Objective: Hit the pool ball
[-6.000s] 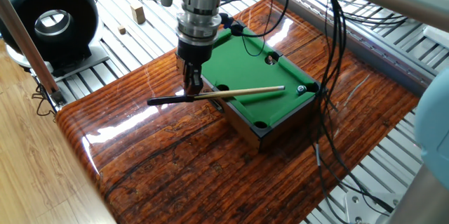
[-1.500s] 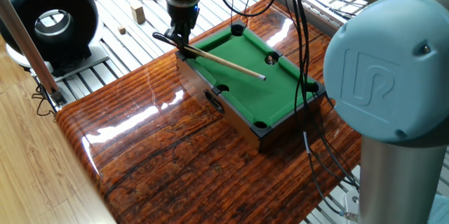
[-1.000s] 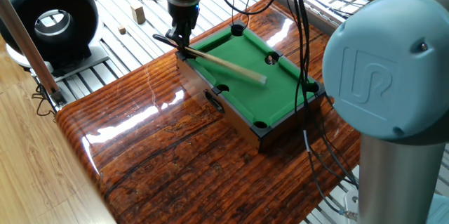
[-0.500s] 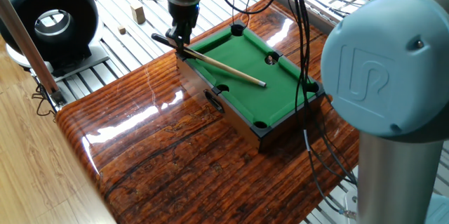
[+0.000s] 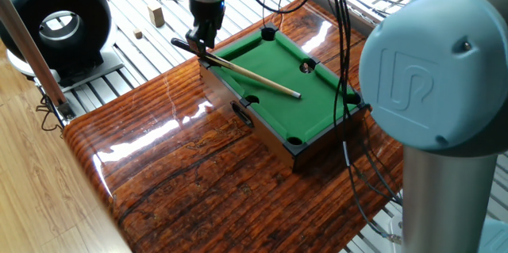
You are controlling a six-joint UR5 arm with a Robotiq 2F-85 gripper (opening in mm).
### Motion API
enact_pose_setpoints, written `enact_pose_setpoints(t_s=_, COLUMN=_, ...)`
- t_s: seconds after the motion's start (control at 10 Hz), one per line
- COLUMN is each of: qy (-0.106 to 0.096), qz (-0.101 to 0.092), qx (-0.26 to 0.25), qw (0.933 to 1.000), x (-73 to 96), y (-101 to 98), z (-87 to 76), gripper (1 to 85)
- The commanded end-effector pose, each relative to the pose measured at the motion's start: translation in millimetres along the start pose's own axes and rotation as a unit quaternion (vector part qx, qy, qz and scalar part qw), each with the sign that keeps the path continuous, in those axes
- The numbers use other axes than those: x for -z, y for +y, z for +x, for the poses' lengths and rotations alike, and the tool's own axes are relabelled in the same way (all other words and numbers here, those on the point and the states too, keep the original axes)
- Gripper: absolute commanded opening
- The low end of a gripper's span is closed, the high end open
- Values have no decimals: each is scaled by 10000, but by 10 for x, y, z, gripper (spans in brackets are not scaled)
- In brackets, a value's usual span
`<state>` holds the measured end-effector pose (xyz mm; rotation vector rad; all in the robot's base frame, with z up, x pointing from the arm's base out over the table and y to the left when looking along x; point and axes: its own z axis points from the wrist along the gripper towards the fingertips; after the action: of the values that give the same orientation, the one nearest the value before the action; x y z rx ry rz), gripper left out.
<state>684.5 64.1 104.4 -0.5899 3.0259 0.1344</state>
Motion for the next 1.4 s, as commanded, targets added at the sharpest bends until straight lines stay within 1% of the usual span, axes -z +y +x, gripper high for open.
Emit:
enact_pose_setpoints(t_s=0.0, qy=-24, qz=5, qx=-280, qw=9996, x=168, y=-17, z=-22, gripper=387)
enact_pose_setpoints(t_s=0.1, qy=-134, qz=229, qx=-483, qw=9985, x=202, y=-126, z=-58, gripper=180)
enact_pose_setpoints(t_s=0.2, qy=-241, qz=606, qx=-786, qw=9948, x=246, y=-314, z=-84, gripper=10)
enact_pose_setpoints(t_s=0.4, qy=-518, qz=347, qx=-1194, qw=9909, x=246, y=-207, z=-225, gripper=10)
enact_pose_setpoints(t_s=0.5, qy=-646, qz=347, qx=-1231, qw=9897, x=243, y=-220, z=-297, gripper=10)
enact_pose_setpoints(t_s=0.8, qy=-682, qz=337, qx=-1277, qw=9889, x=219, y=-215, z=-343, gripper=10)
enact_pose_setpoints(t_s=1.0, qy=-640, qz=348, qx=-1306, qw=9888, x=208, y=-221, z=-326, gripper=10)
enact_pose_setpoints(t_s=1.3, qy=-636, qz=332, qx=-1293, qw=9890, x=193, y=-215, z=-333, gripper=10)
